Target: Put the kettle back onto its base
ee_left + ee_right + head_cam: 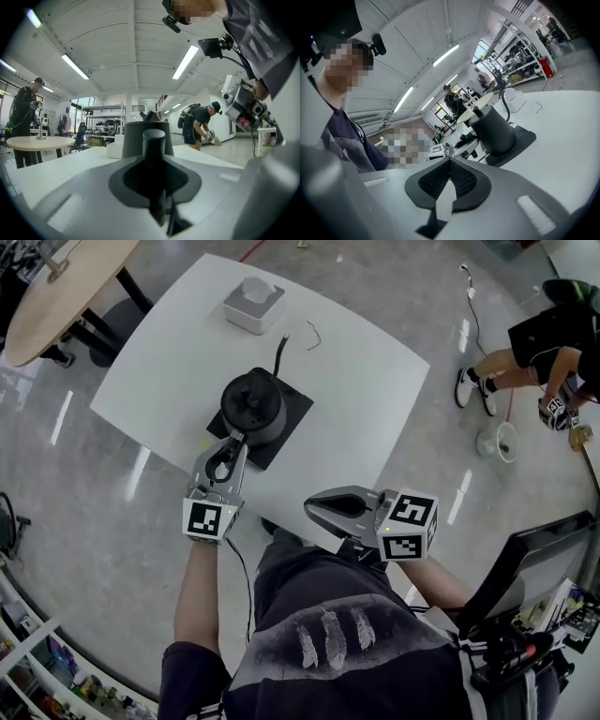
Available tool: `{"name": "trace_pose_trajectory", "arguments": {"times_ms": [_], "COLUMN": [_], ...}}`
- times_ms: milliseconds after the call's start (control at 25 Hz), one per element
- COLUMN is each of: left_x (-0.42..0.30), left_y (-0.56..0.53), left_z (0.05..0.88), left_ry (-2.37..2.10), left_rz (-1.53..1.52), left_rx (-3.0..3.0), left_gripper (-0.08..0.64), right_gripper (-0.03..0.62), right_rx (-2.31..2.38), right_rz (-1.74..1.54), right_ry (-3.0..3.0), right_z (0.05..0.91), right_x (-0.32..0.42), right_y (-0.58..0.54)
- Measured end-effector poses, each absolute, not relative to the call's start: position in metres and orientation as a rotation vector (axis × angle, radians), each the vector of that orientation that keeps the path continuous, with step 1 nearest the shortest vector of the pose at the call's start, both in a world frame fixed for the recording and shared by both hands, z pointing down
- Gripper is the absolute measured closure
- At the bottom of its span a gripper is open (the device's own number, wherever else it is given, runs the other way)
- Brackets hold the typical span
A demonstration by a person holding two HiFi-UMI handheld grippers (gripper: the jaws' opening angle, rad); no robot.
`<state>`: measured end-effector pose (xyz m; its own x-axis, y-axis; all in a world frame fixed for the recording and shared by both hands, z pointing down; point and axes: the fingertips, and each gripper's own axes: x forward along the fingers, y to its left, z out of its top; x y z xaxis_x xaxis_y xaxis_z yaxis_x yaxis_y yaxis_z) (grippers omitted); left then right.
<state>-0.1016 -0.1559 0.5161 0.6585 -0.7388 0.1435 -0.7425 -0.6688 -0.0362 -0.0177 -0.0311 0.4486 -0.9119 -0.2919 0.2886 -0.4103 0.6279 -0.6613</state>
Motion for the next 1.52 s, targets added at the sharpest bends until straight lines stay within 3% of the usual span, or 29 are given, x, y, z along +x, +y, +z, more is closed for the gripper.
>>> {"name": "trace_pose_trajectory", "arguments": {"times_ms": [360,440,520,760,840,920,1120,1520], "left_x": [-0.093,-0.090,-0.093,-0.125,-0.136,-0.140,-0.121,-0.013], "left_y": [-0.180,-0.178,-0.174,-0.159,-0.145,-0.124,-0.075,0.036], "left_z": [0.521,0.522,0.516,0.485,0.467,0.452,0.435,0.386], "left_ry": [-1.198,-1.158,-1.186,-1.346,-1.400,-1.445,-1.563,-1.629], "left_rz": [0.259,0.293,0.286,0.259,0.252,0.270,0.402,0.257], "left_rx": [2.836,2.812,2.779,2.717,2.686,2.669,2.635,2.576], "left_gripper": [0.505,0.445,0.337,0.325,0.367,0.558,0.557,0.557], "right_gripper": [0.591,0.591,0.591,0.591,0.591,0.591,0.592,0.592], "right_rx": [0.618,0.606,0.599,0.559,0.529,0.496,0.379,0.132], "right_rz": [1.092,1.072,1.032,0.921,0.907,0.912,0.859,0.819], "right_ry": [-2.720,-2.732,-2.738,-2.778,-2.797,-2.822,-2.870,-2.912], "right_z": [0.443,0.441,0.438,0.421,0.415,0.408,0.398,0.391], "right_x": [-0.019,-0.022,-0.024,-0.029,-0.027,-0.020,0.005,0.069], "right_y": [-0.039,-0.043,-0.046,-0.041,-0.036,-0.031,-0.014,0.051]}}
